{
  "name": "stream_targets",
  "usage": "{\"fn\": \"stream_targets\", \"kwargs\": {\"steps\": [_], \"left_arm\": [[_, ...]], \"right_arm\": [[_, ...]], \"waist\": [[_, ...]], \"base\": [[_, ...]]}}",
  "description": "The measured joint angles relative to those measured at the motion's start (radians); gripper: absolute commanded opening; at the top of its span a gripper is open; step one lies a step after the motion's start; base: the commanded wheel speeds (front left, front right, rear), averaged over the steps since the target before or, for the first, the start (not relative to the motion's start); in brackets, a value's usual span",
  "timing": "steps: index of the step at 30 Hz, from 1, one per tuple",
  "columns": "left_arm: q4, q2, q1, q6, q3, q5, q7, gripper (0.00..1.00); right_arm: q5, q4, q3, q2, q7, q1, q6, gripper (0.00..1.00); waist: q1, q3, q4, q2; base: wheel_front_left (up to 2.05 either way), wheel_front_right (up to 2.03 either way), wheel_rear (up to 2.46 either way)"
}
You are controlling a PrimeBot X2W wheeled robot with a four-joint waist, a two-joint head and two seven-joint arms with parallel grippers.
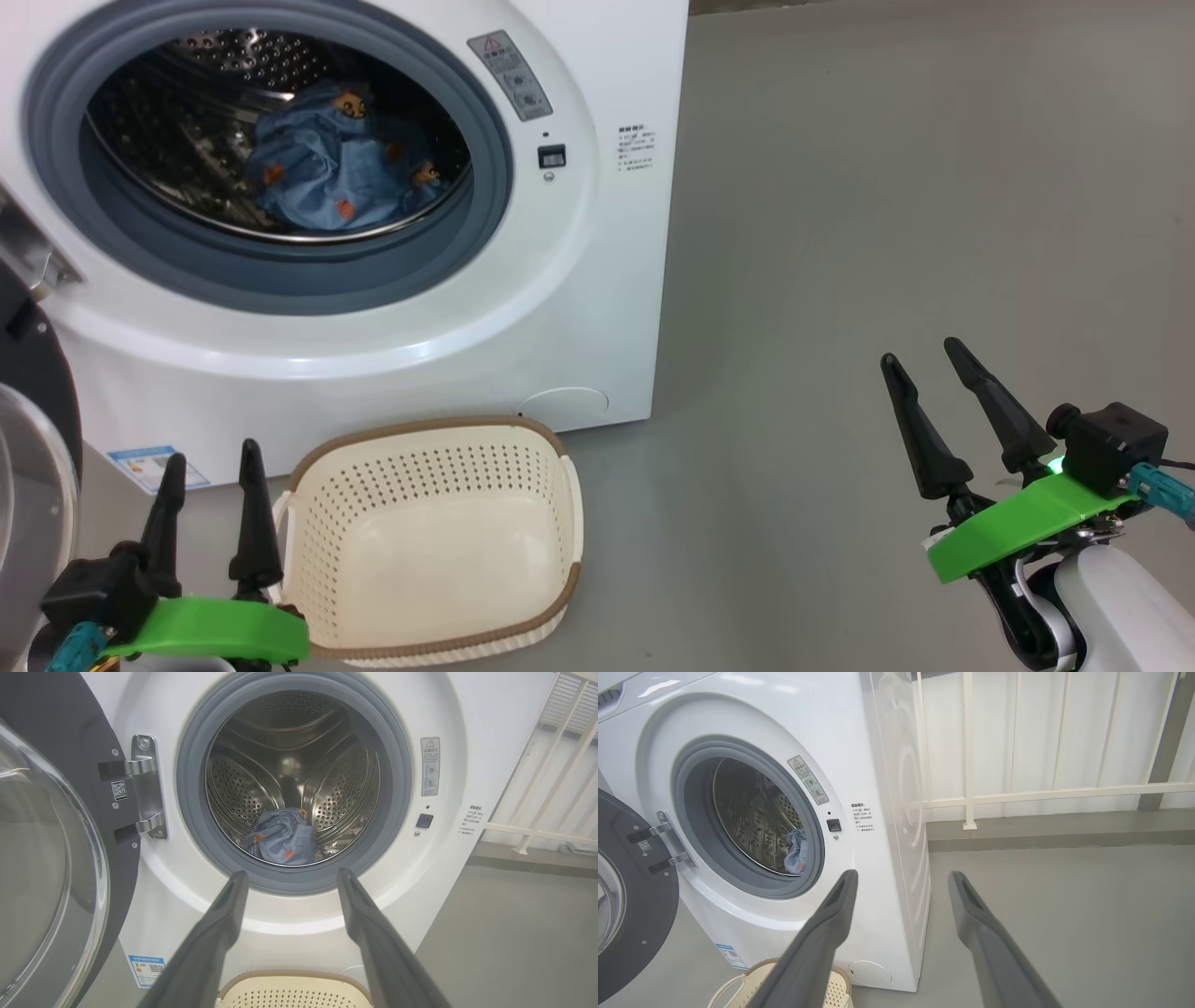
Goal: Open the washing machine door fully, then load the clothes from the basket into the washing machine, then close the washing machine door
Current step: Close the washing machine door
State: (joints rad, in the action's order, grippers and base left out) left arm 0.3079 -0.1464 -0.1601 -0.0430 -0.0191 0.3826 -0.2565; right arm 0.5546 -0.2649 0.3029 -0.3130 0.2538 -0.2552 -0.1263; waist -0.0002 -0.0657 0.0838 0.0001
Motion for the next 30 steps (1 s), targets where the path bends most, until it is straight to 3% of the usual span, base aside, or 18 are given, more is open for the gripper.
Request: {"fn": "stream_targets", "kwargs": {"steps": [7,30], "left_arm": [[0.000,0.000,0.000,0.000,-0.003,0.000,0.000,1.00],[0.001,-0.008,0.000,0.005,-0.015,0.005,0.000,1.00]], "right_arm": [[0.000,0.000,0.003,-0.004,0.000,0.000,0.000,1.00],[0.000,0.000,-0.002,-0.003,0.000,0.000,0.000,1.00]], "waist": [[0.0000,0.003,-0.001,0.0000],[0.0002,-0.001,-0.001,0.0000]], "base": [[-0.70,0.70,0.00],[-0.01,0.01,0.00]]}}
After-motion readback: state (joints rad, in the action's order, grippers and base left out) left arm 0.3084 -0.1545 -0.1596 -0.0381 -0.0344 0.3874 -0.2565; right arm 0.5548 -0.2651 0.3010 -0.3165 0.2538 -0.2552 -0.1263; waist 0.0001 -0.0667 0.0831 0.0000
